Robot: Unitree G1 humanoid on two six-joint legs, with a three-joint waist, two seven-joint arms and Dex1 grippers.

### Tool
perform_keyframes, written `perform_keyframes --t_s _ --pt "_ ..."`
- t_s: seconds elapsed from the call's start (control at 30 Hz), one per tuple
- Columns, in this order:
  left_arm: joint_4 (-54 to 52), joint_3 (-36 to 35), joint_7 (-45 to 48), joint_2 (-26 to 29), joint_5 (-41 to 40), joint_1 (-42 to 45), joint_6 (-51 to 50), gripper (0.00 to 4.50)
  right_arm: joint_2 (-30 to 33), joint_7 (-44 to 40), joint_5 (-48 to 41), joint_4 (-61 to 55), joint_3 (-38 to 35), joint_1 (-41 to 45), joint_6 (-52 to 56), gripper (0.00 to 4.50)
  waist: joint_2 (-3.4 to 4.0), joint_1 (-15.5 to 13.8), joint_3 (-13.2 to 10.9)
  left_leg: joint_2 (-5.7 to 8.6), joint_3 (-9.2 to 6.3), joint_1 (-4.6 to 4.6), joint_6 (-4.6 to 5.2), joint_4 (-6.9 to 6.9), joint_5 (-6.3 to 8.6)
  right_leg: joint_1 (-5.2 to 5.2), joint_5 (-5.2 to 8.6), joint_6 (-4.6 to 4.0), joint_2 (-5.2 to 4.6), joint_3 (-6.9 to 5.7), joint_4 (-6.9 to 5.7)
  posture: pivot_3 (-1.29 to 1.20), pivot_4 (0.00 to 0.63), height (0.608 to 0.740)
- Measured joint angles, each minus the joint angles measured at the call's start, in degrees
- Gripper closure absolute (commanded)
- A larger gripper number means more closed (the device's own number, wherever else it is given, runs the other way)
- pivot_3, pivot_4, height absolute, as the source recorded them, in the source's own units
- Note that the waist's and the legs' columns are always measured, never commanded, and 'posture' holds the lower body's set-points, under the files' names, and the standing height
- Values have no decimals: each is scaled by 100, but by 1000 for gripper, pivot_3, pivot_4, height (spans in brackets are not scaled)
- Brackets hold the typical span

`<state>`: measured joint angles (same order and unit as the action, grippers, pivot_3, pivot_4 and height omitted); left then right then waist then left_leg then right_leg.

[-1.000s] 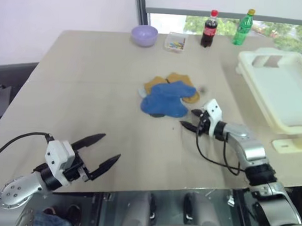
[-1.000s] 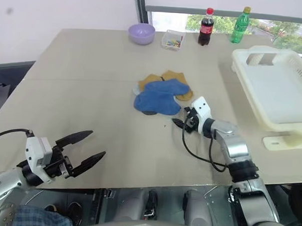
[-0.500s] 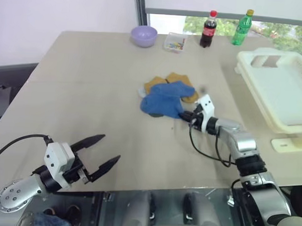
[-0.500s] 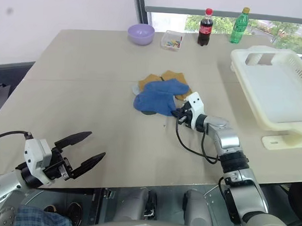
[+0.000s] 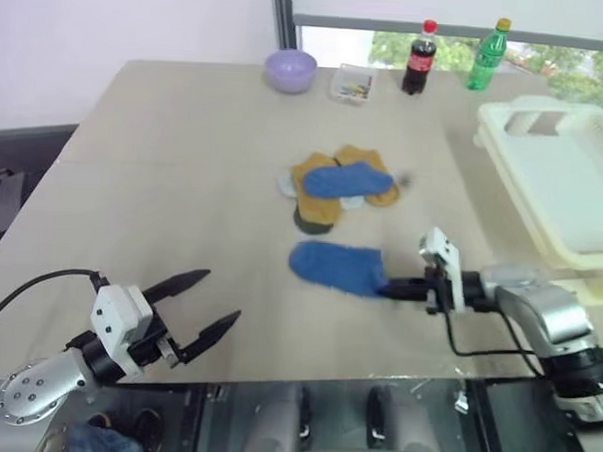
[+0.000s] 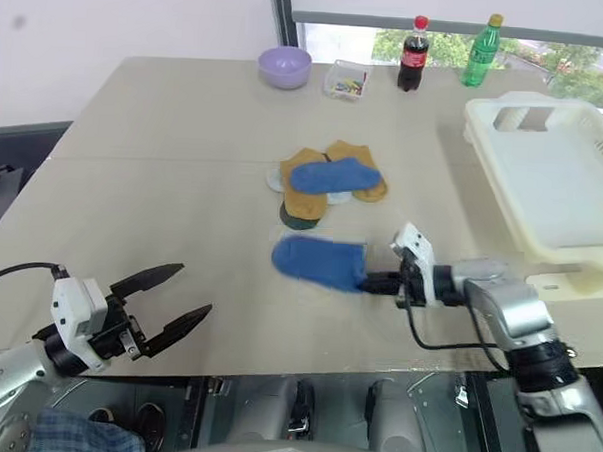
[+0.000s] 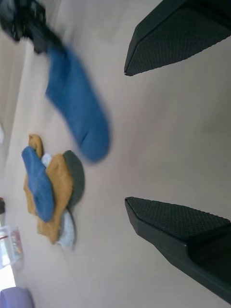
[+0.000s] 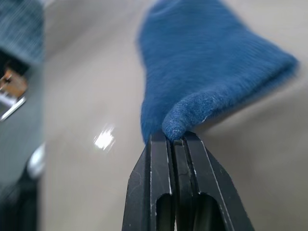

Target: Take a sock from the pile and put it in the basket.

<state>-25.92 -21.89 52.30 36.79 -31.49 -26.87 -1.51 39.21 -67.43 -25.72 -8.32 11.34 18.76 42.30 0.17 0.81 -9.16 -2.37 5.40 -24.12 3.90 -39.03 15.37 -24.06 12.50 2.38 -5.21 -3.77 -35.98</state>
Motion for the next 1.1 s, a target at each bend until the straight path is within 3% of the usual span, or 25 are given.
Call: perform_keyframes --t_s 0.13,0.23,0.37,0.53,0.67,0.87,1.0,1.1 --pt "1 4 28 0 6 39 -37 141 263 -60 -7 -3 -46 -186 -1 4488 -1 -3 -1 -7 -4 1 -7 0 3 0 1 -1 5 -3 0 0 150 733" --pt "9 9 59 0 33 88 -42 141 297 16 -11 -10 -109 -286 -18 3758 -2 -19 -2 -1 -3 -2 -7 0 3 0 1 -1 9 -3 0 0 150 733" --pt "117 18 153 -1 57 144 -41 141 510 -29 -267 -379 -240 -614 118 2237 -6 -51 0 8 -4 -4 -6 0 3 1 0 -1 5 -4 4 0 150 733" --pt "237 18 246 -9 89 171 -37 141 790 28 -369 -622 -383 -806 125 2237 -14 -54 -2 7 -9 -5 -6 0 4 1 1 0 -15 -8 4 0 150 733" --pt "292 24 279 -26 96 199 -15 141 631 388 -135 -168 -527 -302 -158 2237 -14 -4 -6 4 -8 -3 -7 -1 3 0 0 1 -8 -9 2 0 150 733" --pt "421 106 343 -45 100 446 45 141 -721 1735 801 1686 -541 1373 -1329 2237 -14 3 -9 2 -1 -9 -10 0 -29 -3 -1 -2 29 -7 -8 0 150 733" --pt "426 112 222 -98 -55 857 -49 141 -1790 2703 1433 3887 -501 2724 -2168 2237 -15 4 -10 6 12 -14 -15 -2 -34 -10 -3 -2 27 1 -19 0 150 733" --pt "431 -14 38 -120 -279 1120 -222 141 -2212 3189 1672 5258 -559 3502 -2740 2237 -15 -11 -11 8 12 -27 -16 -3 -35 -19 -15 20 26 -1 -24 0 150 733"
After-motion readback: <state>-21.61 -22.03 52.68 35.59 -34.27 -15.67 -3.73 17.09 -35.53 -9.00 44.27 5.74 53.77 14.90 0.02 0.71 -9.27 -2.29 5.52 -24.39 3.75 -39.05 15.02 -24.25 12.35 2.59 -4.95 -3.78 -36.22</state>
